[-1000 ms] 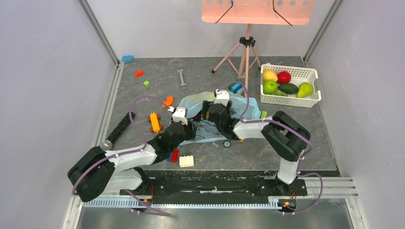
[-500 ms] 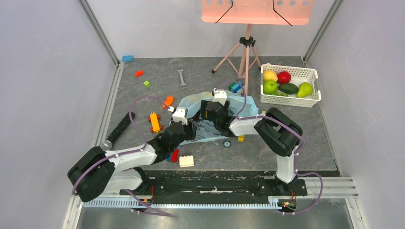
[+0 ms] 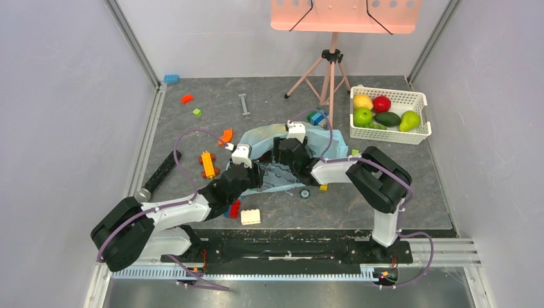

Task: Take the fake fruits out of the plastic bag
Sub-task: Take out the fake fruit from the plastic bag.

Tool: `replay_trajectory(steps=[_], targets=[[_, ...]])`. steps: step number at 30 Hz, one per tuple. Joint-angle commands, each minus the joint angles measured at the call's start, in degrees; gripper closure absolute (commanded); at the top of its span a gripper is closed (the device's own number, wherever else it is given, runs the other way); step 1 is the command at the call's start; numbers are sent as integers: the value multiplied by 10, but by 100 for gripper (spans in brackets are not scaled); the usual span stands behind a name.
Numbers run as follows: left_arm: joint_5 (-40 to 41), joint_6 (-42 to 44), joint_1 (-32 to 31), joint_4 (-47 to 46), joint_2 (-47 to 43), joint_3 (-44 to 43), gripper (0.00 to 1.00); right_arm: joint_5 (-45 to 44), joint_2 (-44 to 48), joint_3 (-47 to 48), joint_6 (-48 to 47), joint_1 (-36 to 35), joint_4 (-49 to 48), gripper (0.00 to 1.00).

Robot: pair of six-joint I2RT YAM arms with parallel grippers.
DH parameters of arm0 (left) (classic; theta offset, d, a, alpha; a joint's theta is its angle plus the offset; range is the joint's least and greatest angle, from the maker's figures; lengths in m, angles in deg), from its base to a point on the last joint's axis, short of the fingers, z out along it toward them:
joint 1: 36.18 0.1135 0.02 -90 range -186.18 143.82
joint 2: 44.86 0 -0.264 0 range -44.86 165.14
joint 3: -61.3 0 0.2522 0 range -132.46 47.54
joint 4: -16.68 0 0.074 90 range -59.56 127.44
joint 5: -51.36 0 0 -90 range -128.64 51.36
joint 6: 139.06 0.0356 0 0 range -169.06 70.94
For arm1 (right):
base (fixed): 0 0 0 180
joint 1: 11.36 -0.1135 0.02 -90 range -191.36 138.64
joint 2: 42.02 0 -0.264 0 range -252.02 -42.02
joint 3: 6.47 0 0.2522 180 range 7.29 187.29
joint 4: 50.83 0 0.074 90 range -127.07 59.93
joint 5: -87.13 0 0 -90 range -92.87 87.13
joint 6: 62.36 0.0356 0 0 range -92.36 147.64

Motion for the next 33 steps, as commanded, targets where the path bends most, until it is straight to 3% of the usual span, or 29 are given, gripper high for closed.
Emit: replay_trajectory(steps=[1, 7, 19, 26, 30, 33], targets=[[12, 25, -2, -31, 2, -13, 41, 18, 74, -25, -19, 2, -16, 39], [12, 26, -2, -30, 3, -13, 41, 63, 157, -80, -16, 2, -10, 39], [14, 28, -2, -28, 3, -14, 41, 254, 287, -148, -58, 1, 52, 44], [14, 28, -2, -27, 3, -15, 41, 342, 368, -132, -82, 1, 115, 43], [16, 29, -2, -26, 2, -15, 41, 354, 407, -102, -87, 0, 147, 43], [18, 30, -2, -25, 3, -16, 41, 301, 433, -66, -90, 0, 188, 43]])
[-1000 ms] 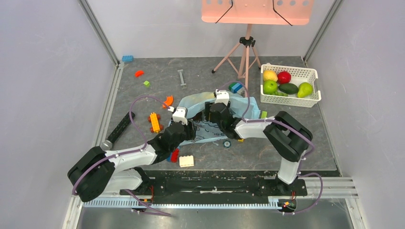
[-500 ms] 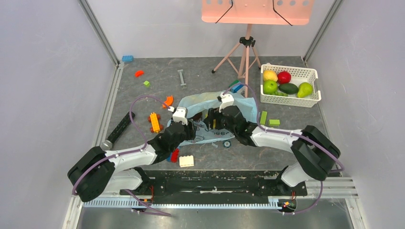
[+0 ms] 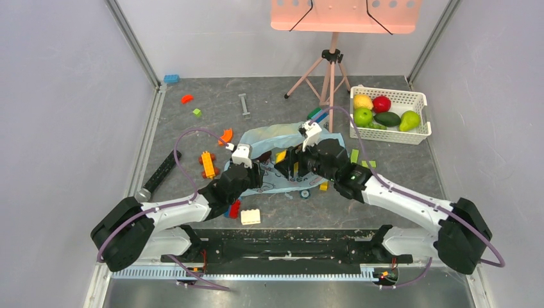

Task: Take the fake fruits out of the plastic bag
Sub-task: Take out the fake fruit from the plastic bag, then place the fake fruit in the bin.

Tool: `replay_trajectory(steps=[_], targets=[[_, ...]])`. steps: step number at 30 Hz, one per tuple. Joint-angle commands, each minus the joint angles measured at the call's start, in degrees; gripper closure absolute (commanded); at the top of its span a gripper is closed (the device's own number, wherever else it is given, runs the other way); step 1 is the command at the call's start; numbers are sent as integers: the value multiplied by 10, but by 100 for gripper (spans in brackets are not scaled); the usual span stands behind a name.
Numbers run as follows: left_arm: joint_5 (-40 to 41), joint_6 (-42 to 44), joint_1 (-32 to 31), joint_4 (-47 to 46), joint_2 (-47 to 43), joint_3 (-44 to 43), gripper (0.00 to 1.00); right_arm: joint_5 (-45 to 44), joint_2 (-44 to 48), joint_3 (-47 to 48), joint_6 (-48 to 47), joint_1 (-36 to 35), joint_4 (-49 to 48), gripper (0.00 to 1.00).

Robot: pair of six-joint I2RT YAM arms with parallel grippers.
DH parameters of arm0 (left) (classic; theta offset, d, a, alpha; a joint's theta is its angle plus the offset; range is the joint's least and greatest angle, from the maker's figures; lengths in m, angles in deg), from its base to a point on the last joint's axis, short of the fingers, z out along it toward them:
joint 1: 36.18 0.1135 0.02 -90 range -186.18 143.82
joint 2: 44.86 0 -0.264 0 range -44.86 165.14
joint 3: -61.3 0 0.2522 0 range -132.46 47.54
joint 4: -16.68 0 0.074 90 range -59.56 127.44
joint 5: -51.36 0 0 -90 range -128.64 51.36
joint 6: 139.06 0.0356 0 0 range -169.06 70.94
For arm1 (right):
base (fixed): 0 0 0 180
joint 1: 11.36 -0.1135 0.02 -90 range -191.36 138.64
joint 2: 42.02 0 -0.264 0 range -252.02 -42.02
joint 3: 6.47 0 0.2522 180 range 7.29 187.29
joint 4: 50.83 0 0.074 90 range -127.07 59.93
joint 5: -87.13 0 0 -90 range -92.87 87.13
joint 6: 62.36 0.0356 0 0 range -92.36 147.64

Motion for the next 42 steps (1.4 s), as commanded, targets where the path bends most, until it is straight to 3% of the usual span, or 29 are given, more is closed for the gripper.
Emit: replay_trajectory(steps=[1, 6, 14, 20, 27, 42], targets=[[17, 24, -2, -25, 4, -16, 41, -52, 46, 76, -17, 3, 53, 42], [17, 24, -2, -24, 7, -18, 41, -75, 58, 136, -21, 47, 110, 43], [16, 23, -2, -23, 9, -18, 41, -76, 71, 185, -1, 214, 172, 46], [14, 22, -2, -23, 11, -20, 40, -72, 52, 170, 2, 364, 173, 46], [13, 21, -2, -21, 11, -21, 40, -175, -38, 181, -16, 444, 152, 47], [18, 23, -2, -18, 4, -20, 40, -178, -291, 313, 29, 580, 69, 47]])
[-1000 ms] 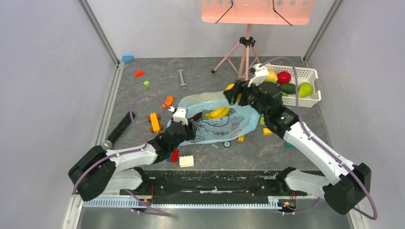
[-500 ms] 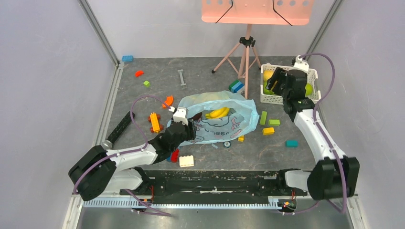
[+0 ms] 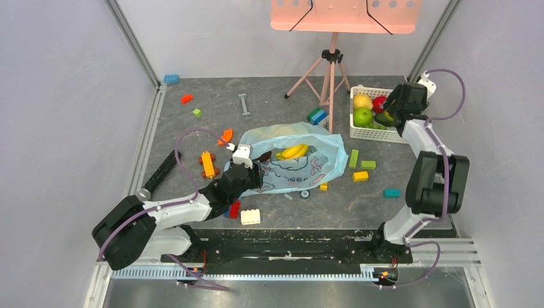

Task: Take the fake fruits out of the plastic bag
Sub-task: Place the fake fruit in the bin.

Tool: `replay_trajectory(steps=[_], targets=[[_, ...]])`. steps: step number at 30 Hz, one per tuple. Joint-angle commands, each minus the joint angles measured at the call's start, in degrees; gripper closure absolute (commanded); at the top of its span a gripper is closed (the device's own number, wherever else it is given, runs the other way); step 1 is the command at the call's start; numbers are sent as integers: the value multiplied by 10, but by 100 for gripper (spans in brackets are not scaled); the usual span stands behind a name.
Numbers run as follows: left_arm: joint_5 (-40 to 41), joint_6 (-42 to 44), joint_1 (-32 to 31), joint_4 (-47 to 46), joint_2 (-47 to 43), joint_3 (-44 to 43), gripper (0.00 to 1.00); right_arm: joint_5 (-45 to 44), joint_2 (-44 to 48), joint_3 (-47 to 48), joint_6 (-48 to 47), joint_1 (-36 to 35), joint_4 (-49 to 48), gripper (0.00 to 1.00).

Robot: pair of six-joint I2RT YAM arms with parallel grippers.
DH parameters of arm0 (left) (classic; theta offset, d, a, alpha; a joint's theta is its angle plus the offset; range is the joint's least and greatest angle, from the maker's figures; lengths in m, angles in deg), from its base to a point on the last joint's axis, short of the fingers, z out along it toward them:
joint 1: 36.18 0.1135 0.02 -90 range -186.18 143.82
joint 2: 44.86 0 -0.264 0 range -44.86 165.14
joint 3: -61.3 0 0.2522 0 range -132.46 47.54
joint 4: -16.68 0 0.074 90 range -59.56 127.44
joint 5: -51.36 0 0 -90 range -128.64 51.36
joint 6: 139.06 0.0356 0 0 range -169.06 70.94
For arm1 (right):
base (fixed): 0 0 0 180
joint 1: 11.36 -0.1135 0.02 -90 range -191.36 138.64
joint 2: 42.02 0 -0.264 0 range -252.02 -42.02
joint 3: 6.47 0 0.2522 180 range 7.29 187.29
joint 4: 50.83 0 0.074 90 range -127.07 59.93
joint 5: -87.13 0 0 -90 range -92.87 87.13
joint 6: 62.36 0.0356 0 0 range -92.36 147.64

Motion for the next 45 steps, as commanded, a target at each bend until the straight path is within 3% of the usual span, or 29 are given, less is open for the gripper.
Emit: replay_trajectory(steps=[1, 11, 19, 26, 30, 34, 40, 45], targets=[[18, 23, -2, -18, -7, -18, 40, -11, -71, 86, 6, 19, -48, 47], [16, 24, -2, -18, -2, -21, 40, -5, -232, 243, -56, 40, -54, 45], [18, 26, -2, -16, 1, -23, 40, -10, -285, 279, -61, 51, -47, 44], [17, 26, -2, -15, 5, -24, 40, -16, -302, 282, -72, 53, -50, 27], [18, 27, -2, -14, 5, -26, 40, -13, -304, 284, -78, 54, -51, 20], [19, 27, -2, -11, 10, -29, 40, -20, -294, 281, -87, 54, -51, 7], [20, 27, -2, -9, 11, -30, 40, -25, -243, 260, -97, 54, -58, 2], [20, 25, -2, -9, 11, -29, 40, -22, -141, 188, -66, 54, -75, 2]])
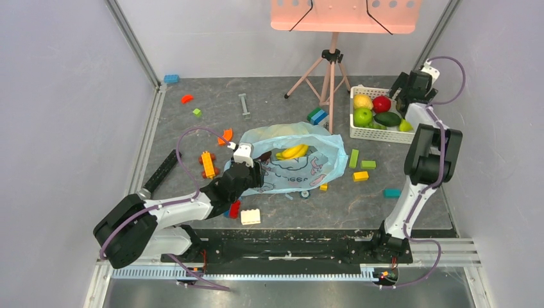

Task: Take the fake fruits out of the plastic bag
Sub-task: Place the fake fruit in the bin, then take out the fake fruit from the plastic bag.

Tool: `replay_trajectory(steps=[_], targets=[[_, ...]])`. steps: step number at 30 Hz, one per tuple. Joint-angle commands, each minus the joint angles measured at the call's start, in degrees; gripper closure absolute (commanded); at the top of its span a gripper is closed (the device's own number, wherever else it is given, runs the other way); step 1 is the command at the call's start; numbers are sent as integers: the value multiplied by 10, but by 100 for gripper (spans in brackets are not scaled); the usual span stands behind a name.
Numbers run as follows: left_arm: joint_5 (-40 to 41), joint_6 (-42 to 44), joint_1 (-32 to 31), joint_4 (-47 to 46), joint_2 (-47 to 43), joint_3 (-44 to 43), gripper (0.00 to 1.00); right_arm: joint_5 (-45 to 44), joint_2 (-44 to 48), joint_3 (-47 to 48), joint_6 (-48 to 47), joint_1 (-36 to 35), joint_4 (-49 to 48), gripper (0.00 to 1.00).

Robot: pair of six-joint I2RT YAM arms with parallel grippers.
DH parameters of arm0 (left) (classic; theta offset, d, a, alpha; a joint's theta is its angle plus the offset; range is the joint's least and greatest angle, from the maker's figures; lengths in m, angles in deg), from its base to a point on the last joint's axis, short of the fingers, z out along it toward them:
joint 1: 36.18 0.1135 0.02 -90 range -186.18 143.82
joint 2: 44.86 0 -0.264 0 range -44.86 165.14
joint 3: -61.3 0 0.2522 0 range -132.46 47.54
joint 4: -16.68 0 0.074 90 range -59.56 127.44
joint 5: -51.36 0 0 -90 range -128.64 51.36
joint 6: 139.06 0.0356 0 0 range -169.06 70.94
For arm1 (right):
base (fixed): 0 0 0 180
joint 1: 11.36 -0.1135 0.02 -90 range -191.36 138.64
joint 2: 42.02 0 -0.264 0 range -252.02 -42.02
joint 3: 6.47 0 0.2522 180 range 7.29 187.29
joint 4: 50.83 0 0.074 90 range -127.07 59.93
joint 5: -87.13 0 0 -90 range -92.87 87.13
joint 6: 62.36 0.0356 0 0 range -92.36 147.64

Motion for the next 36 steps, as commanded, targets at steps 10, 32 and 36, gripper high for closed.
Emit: replay_trajectory(steps=[10, 32, 36], targets=[[27, 27, -1, -11, -7, -16, 40, 33, 418, -306, 112, -47, -82, 2], [24, 26, -1, -11, -6, -17, 40, 13, 785, -458, 98, -406, 85, 15], [20, 25, -1, -11, -1, -19, 40, -55, 768, -448, 100, -500, 83, 17]])
